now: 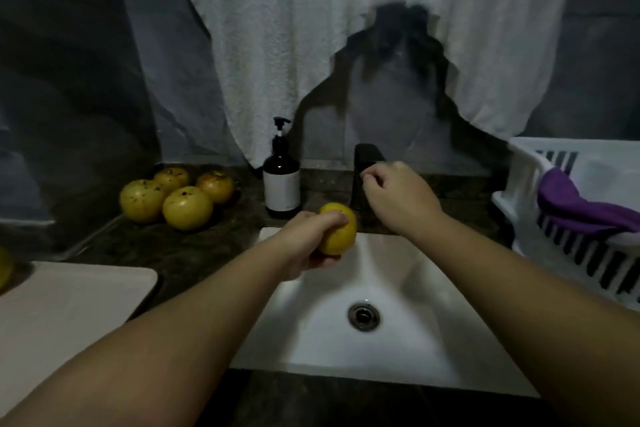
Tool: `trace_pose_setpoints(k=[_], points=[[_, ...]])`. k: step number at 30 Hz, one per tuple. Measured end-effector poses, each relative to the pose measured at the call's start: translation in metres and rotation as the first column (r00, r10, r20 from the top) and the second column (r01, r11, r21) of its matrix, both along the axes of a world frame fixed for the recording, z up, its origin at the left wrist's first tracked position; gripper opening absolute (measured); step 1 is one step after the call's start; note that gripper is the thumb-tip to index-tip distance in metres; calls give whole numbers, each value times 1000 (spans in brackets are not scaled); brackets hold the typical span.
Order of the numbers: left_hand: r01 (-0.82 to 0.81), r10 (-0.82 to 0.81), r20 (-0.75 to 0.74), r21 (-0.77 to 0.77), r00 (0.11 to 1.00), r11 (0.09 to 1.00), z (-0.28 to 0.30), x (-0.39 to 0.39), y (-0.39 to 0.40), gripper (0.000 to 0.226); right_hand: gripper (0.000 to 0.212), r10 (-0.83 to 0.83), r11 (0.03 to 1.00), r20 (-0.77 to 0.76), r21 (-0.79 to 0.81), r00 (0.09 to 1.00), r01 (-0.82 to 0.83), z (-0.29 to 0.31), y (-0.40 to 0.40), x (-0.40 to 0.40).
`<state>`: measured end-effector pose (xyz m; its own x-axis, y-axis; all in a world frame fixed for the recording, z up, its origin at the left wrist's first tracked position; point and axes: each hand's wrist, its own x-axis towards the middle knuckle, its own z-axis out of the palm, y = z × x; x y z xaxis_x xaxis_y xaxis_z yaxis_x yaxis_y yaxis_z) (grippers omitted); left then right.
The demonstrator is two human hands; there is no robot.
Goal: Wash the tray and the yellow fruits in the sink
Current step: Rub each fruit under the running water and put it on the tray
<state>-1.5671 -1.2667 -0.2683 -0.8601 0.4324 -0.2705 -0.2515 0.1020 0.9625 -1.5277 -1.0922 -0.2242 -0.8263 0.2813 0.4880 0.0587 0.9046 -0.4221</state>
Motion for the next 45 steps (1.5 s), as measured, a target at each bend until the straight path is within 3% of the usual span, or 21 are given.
trace_pose_setpoints(k=[5,9,13,17,22,26,29,32,34,36,38,40,41,42,45], points=[[36,-37,33,39,999,999,-12,-8,28,36,44,-49,994,126,-88,991,61,-4,25,-20],[39,-42,52,61,998,997,-18,-12,40,50,47,-14,988,142,-152,990,36,-6,27,-29],[61,-68,64,99,996,993,-19,-16,48,43,50,33,979,145,-203,989,-3,-7,32,-35],[51,-63,96,119,993,992,-18,-18,53,63,58,115,946,155,-317,981,-61,-6,38,-42],[35,-57,137,157,989,987,-23,-17,60,45,60,158,890,107,-446,982,-95,-11,41,-46],[42,-62,144,137,988,990,-26,-16,66,44,61,197,875,100,-466,975,-129,-7,39,-43],[57,-77,136,148,988,987,-27,-16,68,38,52,203,844,32,-513,979,-158,-8,38,-37],[51,-74,136,165,988,985,-31,-17,70,36,15,7,773,-53,-634,999,-39,-25,35,-26],[48,-69,119,169,991,984,-37,-16,72,37,23,-96,752,50,-650,994,106,-45,31,-16],[60,-73,83,144,994,988,-46,-14,72,51,47,-41,743,244,-641,969,193,-64,23,-8],[77,-78,16,90,997,993,-54,-13,73,63,71,121,579,394,-774,911,258,-75,16,-4],[66,-65,-75,16,995,998,-57,-15,74,64,85,288,347,389,-894,875,283,-81,14,-2],[55,-57,-112,-22,992,998,-57,-16,74,67,85,311,311,345,-917,886,248,-86,14,-4],[50,-56,-129,-49,990,998,-56,-16,75,72,81,302,336,305,-921,903,198,-90,15,-6],[127,-126,-31,7,991,992,-58,-18,72,76,56,230,568,191,-822,954,28,-99,13,-9]])
